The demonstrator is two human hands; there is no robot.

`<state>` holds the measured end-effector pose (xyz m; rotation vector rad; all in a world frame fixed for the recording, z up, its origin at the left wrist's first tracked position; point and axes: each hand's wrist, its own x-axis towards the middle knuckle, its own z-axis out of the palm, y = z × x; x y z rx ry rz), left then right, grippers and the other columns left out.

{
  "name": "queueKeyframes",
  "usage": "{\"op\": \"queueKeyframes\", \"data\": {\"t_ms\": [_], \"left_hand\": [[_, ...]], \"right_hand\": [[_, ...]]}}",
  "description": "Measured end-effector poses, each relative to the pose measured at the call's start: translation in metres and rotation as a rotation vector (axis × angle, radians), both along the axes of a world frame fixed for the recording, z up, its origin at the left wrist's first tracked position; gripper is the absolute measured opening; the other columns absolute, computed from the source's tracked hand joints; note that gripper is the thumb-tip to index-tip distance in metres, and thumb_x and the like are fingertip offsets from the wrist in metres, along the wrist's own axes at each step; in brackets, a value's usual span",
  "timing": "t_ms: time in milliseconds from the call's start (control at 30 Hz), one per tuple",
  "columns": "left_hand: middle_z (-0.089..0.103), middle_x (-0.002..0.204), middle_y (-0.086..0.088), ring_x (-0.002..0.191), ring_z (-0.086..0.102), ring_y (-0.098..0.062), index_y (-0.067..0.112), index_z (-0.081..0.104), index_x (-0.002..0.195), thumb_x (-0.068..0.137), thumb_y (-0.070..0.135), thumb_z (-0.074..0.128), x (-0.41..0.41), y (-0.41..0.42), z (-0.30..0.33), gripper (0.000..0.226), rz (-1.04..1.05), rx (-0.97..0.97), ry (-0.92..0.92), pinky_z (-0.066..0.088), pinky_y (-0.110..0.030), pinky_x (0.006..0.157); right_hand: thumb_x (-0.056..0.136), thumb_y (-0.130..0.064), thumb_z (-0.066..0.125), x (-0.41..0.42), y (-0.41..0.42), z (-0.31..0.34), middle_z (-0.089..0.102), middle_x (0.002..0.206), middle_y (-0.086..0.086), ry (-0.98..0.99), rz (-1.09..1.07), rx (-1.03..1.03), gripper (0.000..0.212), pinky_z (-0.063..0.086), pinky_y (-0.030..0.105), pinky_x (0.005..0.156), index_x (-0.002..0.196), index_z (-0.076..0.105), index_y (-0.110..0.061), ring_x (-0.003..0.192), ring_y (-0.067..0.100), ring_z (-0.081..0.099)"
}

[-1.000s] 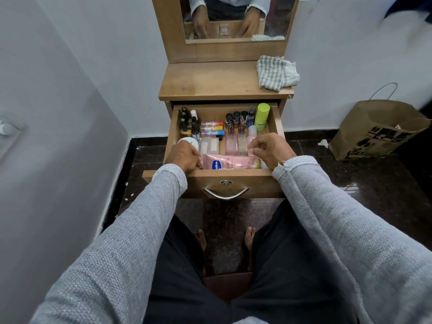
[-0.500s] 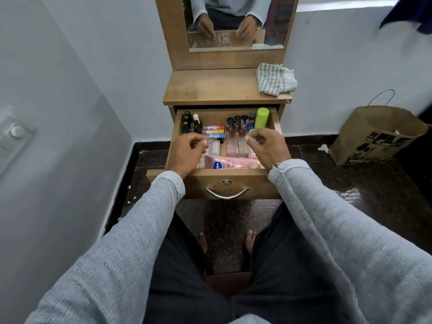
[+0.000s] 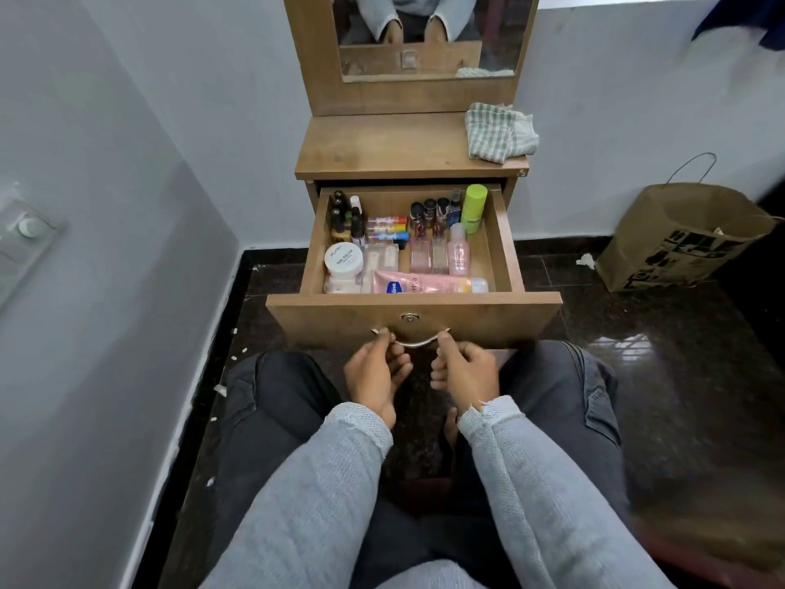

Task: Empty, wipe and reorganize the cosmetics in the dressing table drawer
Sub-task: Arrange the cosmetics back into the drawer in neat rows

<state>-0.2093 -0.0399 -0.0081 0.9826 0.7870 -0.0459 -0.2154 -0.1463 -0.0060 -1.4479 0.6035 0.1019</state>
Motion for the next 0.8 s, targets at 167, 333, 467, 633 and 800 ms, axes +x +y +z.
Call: {"op": "queueKeyframes", "data": {"t_ms": [167,333,467,633,800], "left_hand": [[0.061,0.072,-0.007,0.06,0.061,-0.012,0.009,0.061,0.086,0.093,0.017,0.064,0.005,0.006,-0.02,0.012,0.086,-0.038,0.055,0.055,-0.02,0.05],[0.064,0.073,-0.007,0.056,0.065,-0.008,0.007,0.063,0.08,0.092,0.01,0.064,0.013,0.007,-0.02,0.013,0.106,-0.055,0.008,0.059,-0.021,0.06],[0.067,0.081,-0.009,0.067,0.066,-0.011,0.004,0.065,0.084,0.092,0.007,0.064,0.017,0.012,-0.022,0.008,0.09,-0.043,0.003,0.059,-0.024,0.069],[0.067,0.084,-0.009,0.074,0.065,-0.014,0.004,0.064,0.084,0.092,0.006,0.063,0.033,0.012,-0.023,0.008,0.068,-0.03,0.009,0.059,-0.025,0.07],[0.067,0.082,-0.008,0.074,0.065,-0.014,0.004,0.065,0.084,0.092,0.005,0.063,0.065,0.014,-0.02,0.009,0.054,-0.004,0.003,0.059,-0.025,0.069]], "right_hand": [[0.094,-0.03,0.06,0.011,0.005,-0.019,0.068,0.081,0.013,0.112,-0.068,0.217,0.022,0.058,0.03,0.07,0.086,0.06,-0.009,0.074,0.023,0.067],[0.096,-0.011,0.056,0.024,0.007,-0.016,0.066,0.079,0.015,0.046,-0.072,0.362,0.01,0.057,0.019,0.059,0.094,0.059,-0.002,0.063,0.017,0.069],[0.095,-0.008,0.058,0.027,0.008,-0.018,0.067,0.08,0.017,0.057,-0.085,0.41,0.01,0.056,0.019,0.055,0.087,0.06,-0.003,0.058,0.015,0.07],[0.095,-0.007,0.057,0.04,0.007,-0.016,0.067,0.082,0.019,0.044,-0.11,0.434,0.011,0.058,0.021,0.059,0.099,0.06,0.003,0.058,0.016,0.07],[0.094,-0.005,0.058,0.071,0.006,-0.01,0.066,0.083,0.019,0.043,-0.107,0.44,0.007,0.058,0.021,0.057,0.095,0.059,0.002,0.056,0.015,0.07]]}}
